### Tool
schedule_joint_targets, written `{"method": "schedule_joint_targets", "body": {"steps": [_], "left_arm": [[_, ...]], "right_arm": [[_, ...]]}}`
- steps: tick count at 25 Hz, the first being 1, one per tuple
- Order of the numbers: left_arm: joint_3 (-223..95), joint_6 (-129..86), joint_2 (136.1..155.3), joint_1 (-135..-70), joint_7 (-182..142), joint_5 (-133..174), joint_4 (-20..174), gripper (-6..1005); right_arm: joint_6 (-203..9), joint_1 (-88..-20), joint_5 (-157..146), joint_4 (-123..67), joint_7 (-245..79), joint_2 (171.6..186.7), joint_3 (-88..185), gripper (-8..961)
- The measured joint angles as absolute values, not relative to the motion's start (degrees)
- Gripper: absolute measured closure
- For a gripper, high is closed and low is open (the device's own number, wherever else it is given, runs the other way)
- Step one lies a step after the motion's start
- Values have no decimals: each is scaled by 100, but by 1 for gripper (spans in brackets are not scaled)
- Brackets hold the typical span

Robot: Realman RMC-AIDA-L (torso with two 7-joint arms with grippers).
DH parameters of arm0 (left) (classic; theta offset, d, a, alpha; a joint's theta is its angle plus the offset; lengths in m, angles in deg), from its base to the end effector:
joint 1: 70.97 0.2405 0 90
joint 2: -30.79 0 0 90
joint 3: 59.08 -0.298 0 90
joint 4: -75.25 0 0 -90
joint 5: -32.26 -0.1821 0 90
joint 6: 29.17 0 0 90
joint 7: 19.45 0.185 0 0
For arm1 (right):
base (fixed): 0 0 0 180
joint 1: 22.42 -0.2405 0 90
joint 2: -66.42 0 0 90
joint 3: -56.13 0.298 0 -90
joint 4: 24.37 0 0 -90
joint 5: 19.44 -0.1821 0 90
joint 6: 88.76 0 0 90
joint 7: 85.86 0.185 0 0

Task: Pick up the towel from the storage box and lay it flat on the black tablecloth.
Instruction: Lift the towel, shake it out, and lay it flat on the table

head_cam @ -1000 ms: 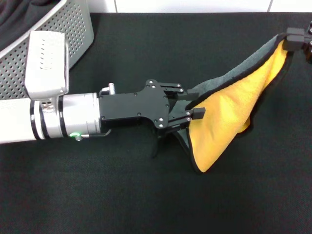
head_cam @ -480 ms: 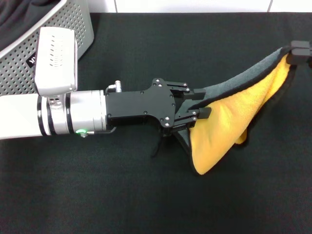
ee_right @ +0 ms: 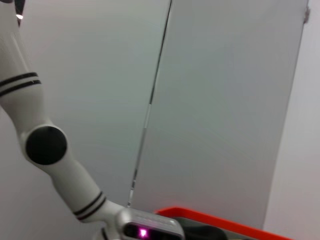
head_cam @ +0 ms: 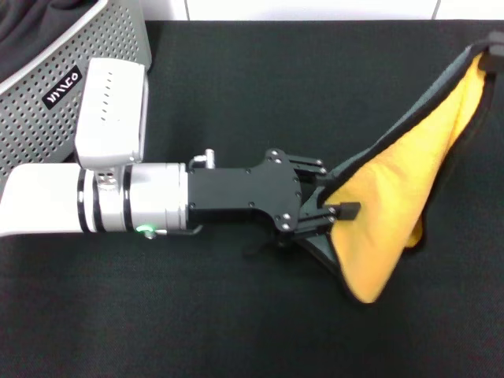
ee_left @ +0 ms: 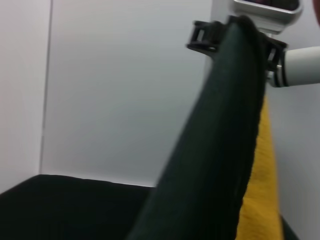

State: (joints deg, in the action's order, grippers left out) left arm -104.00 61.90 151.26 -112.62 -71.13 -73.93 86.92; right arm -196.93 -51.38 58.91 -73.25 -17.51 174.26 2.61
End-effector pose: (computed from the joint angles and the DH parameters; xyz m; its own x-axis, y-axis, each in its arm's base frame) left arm -0.1831 0.3176 -0.1215 0.7666 0.0967 0.6348 0.1314 -0.9913 -0.0076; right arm 0.1805 0.3244 0.0668 0.6708 0.2819 -0.6860 0.1016 -0.9512 -0.2915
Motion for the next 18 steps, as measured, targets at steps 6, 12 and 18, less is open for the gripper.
{"method": "schedule_joint_targets", "body": {"steps": [6, 12, 18], "left_arm": [[-10493, 6318, 15141, -11349, -7062, -7422, 8523, 610], [-10634, 6317, 15147, -11359, -7060, -7368, 8483, 612], [-10637, 6200, 15156, -11360, -7060, -7338, 8457, 616]], "right_arm": [[-19385, -5180, 5969, -7358, -1791, 17426, 249, 951], [-19195, -5245, 6017, -7358, -1844, 17444, 268, 951], [-19132, -5359, 5996, -7449, -1914, 17570, 529, 951]]}}
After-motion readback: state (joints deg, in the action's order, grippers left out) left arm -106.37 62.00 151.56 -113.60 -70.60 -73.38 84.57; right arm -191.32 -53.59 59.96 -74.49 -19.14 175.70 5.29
